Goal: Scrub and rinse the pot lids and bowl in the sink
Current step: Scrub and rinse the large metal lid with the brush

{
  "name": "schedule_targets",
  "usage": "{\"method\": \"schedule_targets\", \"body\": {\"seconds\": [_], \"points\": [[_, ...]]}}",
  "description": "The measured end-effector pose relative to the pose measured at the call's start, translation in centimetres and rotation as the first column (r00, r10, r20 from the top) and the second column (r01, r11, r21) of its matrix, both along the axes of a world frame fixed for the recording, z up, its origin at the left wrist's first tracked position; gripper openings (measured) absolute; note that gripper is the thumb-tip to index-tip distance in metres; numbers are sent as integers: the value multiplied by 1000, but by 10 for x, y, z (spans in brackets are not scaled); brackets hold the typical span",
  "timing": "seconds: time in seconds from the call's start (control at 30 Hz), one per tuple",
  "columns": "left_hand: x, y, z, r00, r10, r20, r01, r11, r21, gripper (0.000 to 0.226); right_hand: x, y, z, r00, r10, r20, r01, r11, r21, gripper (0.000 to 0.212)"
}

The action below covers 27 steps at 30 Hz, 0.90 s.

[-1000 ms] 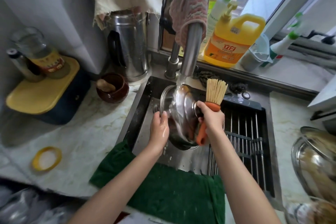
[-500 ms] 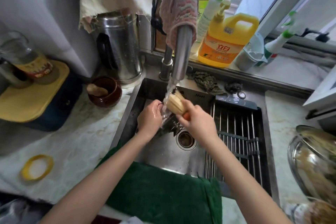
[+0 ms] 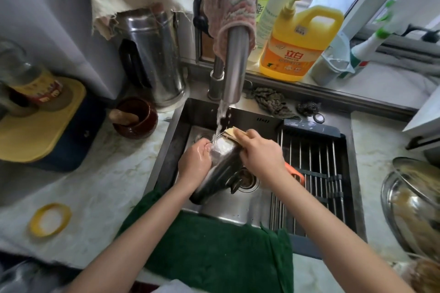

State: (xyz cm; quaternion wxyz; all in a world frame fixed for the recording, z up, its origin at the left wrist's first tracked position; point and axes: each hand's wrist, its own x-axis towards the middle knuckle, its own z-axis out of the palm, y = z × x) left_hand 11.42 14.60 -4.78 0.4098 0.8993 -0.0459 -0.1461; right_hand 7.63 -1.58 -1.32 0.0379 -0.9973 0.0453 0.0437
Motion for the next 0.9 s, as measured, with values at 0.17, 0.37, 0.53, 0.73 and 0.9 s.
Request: {"method": "schedule_targets", "body": {"seconds": [0.17, 0.37, 0.53, 0.73, 0.9], "points": [[5, 5, 1, 997, -79, -2, 79, 996, -47, 20, -21, 14, 0, 980, 199, 15, -199, 980, 6, 56], [5, -13, 8, 995, -95, -39, 93, 994, -64, 21, -24, 2, -1, 988, 142, 65, -142, 990, -18, 56], [4, 1, 11, 996, -94, -7, 95, 995, 23, 19, -8, -9, -4, 996, -79, -43, 81, 996, 41, 56], [11, 4, 12, 993, -114, -35, 110, 989, -101, 16, -26, 28, 12, 994, 83, 72, -93, 984, 151, 57], [12, 16, 11, 981, -181, 65, 182, 983, -16, 18, -4, -28, 3, 894, -342, -290, 439, 797, 414, 95]]}}
